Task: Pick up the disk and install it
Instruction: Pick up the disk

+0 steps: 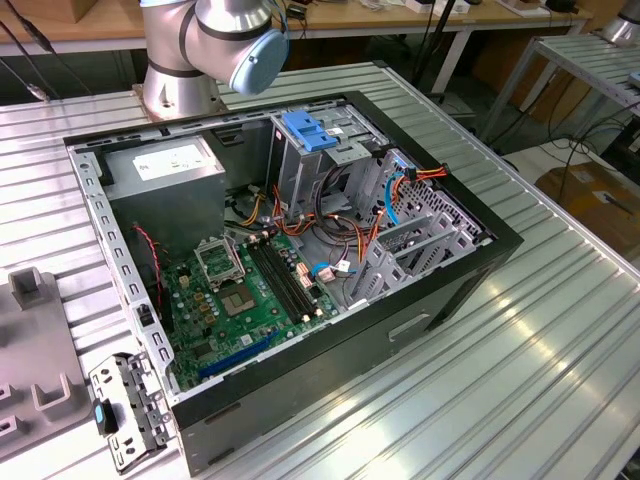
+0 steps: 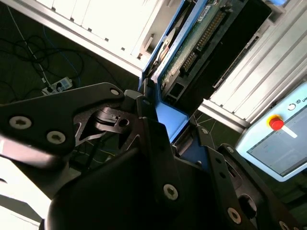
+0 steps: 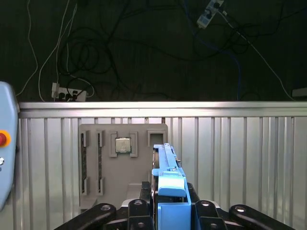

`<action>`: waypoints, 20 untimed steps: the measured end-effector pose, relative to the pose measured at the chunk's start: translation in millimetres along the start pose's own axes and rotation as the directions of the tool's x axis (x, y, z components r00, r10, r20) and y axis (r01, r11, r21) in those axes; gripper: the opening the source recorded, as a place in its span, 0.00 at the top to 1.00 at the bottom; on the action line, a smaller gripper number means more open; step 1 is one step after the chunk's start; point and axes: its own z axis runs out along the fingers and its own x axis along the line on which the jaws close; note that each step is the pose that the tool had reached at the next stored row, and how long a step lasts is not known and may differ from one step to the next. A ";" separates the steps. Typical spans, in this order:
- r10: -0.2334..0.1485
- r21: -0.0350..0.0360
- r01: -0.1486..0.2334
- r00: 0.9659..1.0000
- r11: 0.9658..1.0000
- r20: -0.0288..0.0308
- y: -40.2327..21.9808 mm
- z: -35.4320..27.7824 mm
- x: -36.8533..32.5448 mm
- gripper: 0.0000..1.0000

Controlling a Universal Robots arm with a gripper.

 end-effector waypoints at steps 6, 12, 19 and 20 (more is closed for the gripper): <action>0.000 0.000 0.000 1.000 1.000 0.000 0.0 -4.0 -0.1 0.63; 0.000 -0.001 0.000 1.000 1.000 0.000 -0.1 -8.7 -0.2 0.63; 0.000 -0.001 0.000 1.000 1.000 -0.001 -0.1 -14.7 -0.3 0.63; 0.000 -0.001 0.000 1.000 1.000 -0.001 -0.1 -15.3 -0.3 0.63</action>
